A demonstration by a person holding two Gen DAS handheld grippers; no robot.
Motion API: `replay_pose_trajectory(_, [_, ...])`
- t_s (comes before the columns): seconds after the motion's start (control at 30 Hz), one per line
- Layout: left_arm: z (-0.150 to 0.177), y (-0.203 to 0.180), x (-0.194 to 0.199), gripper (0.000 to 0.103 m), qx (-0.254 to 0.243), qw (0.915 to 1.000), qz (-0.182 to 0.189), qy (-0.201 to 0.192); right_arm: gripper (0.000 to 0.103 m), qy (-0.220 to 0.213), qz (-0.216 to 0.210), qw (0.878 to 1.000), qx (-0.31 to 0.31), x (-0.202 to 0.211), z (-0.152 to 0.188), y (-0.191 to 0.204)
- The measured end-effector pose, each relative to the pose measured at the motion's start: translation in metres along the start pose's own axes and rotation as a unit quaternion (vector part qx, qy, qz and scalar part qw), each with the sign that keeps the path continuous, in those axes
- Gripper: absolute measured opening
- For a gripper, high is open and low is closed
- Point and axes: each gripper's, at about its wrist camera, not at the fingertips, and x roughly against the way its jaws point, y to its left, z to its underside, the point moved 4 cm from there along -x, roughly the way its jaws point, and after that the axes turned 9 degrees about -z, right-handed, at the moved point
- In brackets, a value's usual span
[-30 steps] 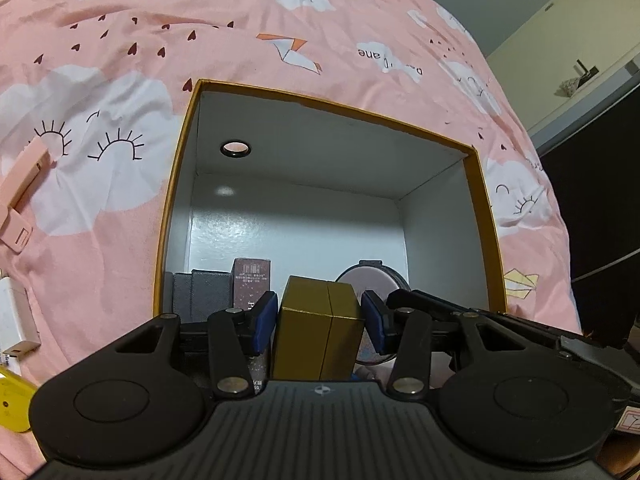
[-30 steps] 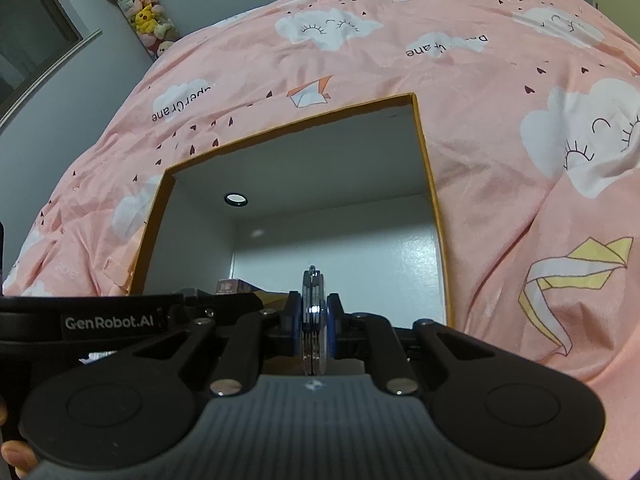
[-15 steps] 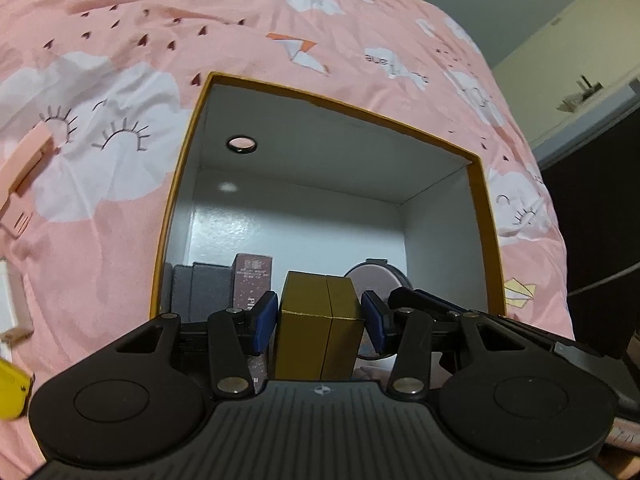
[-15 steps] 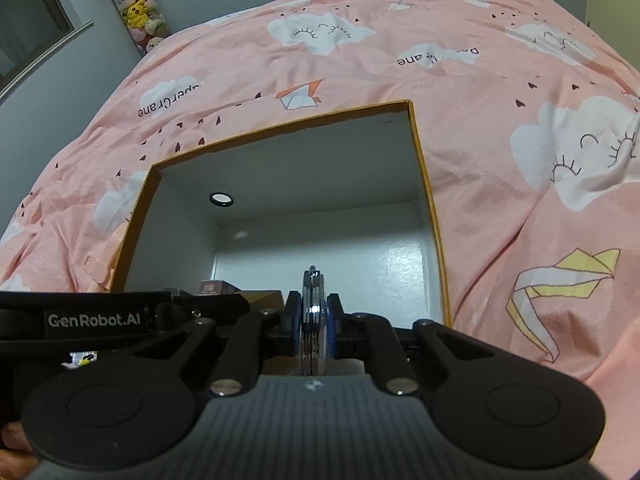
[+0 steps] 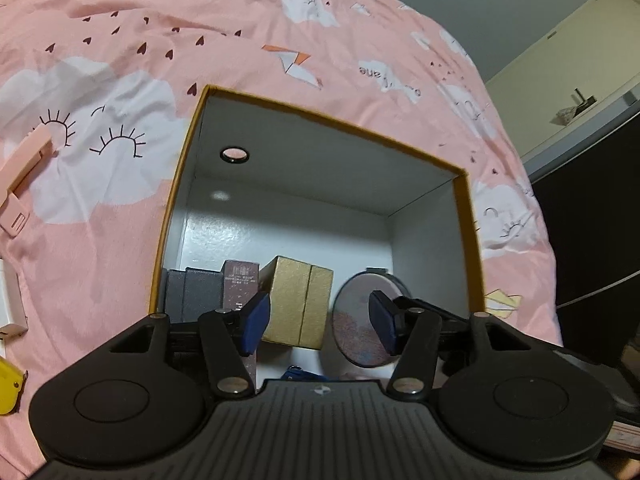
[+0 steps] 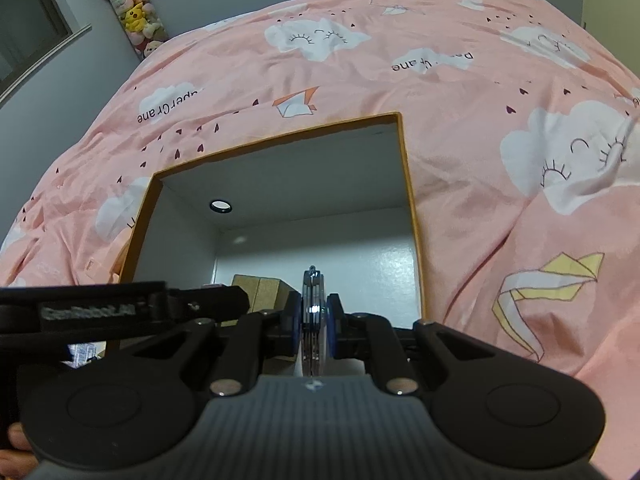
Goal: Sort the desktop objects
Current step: 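Open the left gripper off the gold box while the right presses the mirror upright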
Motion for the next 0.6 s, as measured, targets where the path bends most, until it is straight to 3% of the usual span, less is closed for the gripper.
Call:
replay_pose_trajectory(0.1, [-0.003,0.003,0.020,0.064,-0.005,0.9994,0.018,-0.030,0.013,0.006,-0.002,1.000,0.013,-0.007,0.000,0.005])
replay_pose_trajectory(0.3, [-0.008,0.027,0.052,0.064,0.001,0.9950,-0.033,-0.094,0.013,-0.007,0.032,0.998,0.053,-0.023,-0.009,0.013])
replay_pose_trajectory(0.47, [-0.004,0.045,0.055,0.064,0.020,0.9951,-0.038,-0.089,0.013,-0.012,0.028,0.997,0.074,-0.033,-0.024,0.017])
replay_pose_trajectory(0.6, [-0.009,0.052,0.055,0.064,0.038,0.9968,-0.012,-0.069,0.013,0.024,0.007,0.997,0.074,-0.043,-0.034,0.018])
